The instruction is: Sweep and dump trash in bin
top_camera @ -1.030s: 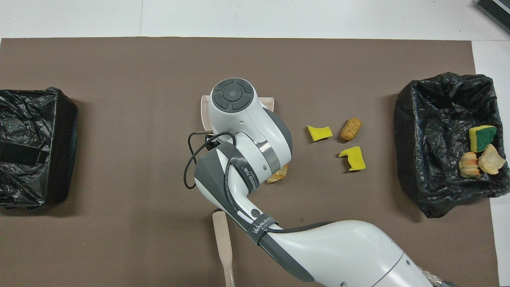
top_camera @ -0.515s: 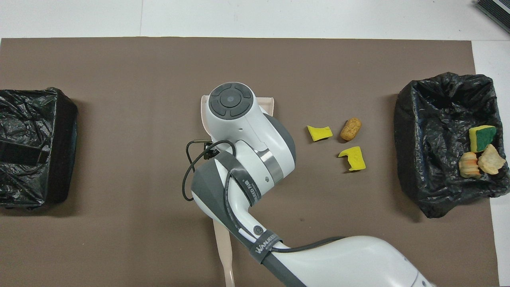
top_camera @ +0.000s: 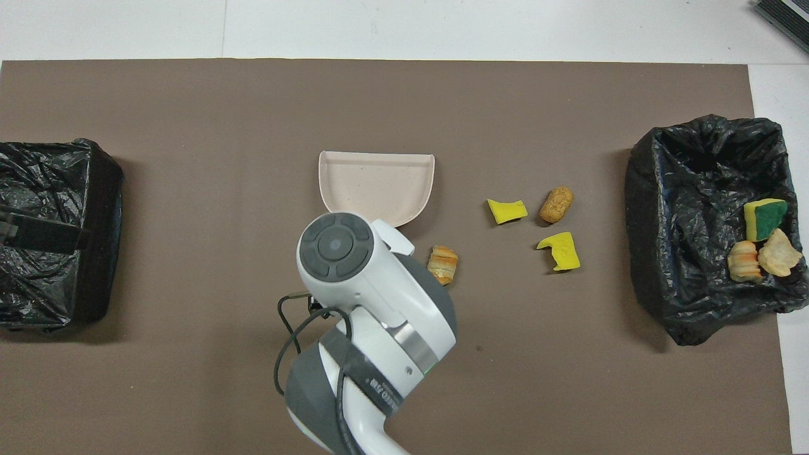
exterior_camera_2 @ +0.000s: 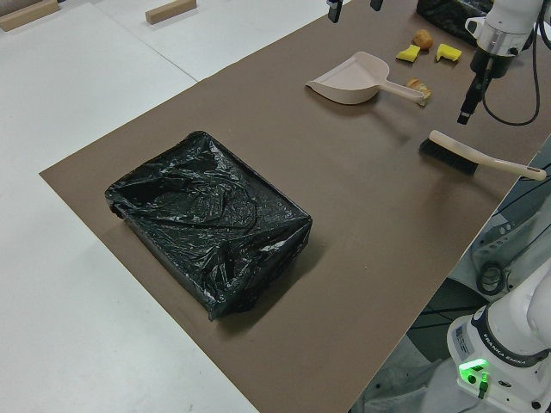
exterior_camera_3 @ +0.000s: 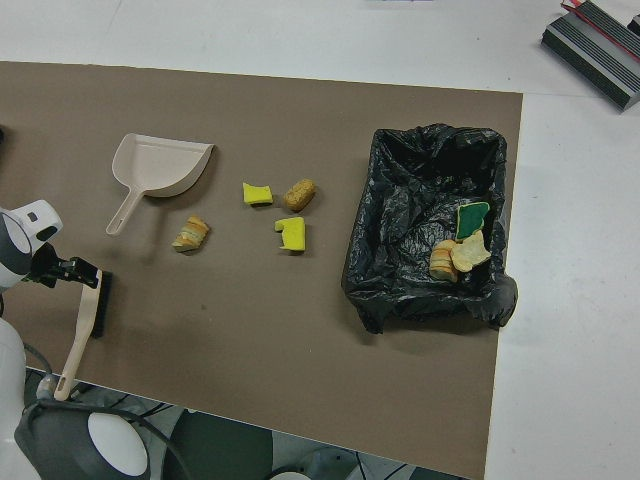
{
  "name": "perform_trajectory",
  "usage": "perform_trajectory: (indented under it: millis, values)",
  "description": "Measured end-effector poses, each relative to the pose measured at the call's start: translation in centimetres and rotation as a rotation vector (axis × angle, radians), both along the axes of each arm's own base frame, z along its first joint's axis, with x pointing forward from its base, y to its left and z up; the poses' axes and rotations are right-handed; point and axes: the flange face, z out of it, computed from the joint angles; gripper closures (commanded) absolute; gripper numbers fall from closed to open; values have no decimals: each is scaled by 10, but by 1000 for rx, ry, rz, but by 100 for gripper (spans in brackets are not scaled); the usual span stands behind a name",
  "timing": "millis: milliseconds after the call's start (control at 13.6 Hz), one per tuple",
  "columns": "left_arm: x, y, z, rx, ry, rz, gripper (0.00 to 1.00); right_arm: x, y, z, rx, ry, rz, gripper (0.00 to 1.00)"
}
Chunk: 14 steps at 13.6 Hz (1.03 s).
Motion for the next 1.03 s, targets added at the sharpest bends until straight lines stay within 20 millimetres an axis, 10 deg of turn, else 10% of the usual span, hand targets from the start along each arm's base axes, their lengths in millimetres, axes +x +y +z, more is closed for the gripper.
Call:
perform_trajectory:
  millis: [442,1030]
  values:
    - [3,-103,-86,-10,3,28,0,-79,-5,-29,25,15,-34,18]
    - [-51,-238,-193,-13,26,84,0,-113,-5,-60,4,81,-48,37]
